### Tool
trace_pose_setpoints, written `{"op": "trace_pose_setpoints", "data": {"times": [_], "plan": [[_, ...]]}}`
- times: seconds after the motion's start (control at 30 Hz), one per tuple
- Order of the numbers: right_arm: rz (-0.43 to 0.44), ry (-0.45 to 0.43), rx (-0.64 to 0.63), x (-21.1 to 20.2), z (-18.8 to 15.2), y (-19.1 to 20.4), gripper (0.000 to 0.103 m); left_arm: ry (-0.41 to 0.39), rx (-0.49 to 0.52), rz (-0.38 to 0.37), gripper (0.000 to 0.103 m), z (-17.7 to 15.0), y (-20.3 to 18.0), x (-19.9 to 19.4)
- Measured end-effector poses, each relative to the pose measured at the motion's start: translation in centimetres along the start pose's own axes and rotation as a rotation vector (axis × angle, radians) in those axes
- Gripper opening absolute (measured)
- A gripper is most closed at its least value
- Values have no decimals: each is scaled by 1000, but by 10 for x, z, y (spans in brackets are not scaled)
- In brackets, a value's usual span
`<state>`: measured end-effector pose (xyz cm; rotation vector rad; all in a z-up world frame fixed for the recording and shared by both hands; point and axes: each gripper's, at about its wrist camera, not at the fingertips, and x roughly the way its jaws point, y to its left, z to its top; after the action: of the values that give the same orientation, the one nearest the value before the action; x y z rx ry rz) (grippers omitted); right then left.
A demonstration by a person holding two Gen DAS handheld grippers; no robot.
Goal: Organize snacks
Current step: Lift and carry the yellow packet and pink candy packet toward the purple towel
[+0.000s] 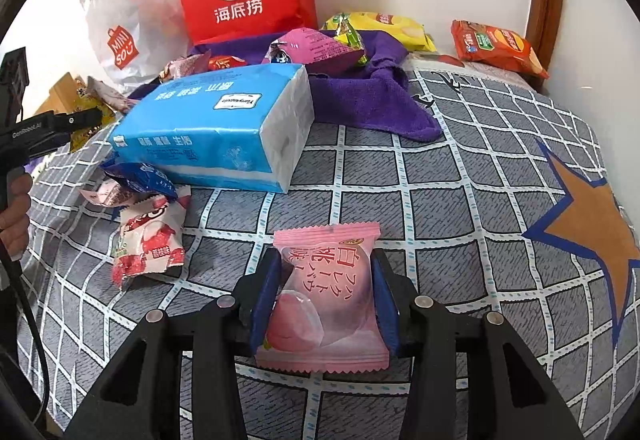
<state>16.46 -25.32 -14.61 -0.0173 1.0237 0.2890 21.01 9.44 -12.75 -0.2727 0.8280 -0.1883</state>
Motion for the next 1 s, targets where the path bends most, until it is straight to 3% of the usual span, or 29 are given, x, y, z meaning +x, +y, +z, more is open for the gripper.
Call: {"op": "trace_pose_setpoints", "data": {"times": [0.17,0.27,0.67,1.0], "plan": [[-3,-9,14,-3,0,-2,43,-16,7,-45,48,1,-7,-11],[38,-21,50,-11,-2,-3,43,-32,22,-72,48,1,-14,-18],[56,-164,66,-67,12,28,43,-90,103,-218,48,-2,-40,-43],[60,-184,134,-77,20,28,43,-100,162,-287,48,-6,-58,-52]]}}
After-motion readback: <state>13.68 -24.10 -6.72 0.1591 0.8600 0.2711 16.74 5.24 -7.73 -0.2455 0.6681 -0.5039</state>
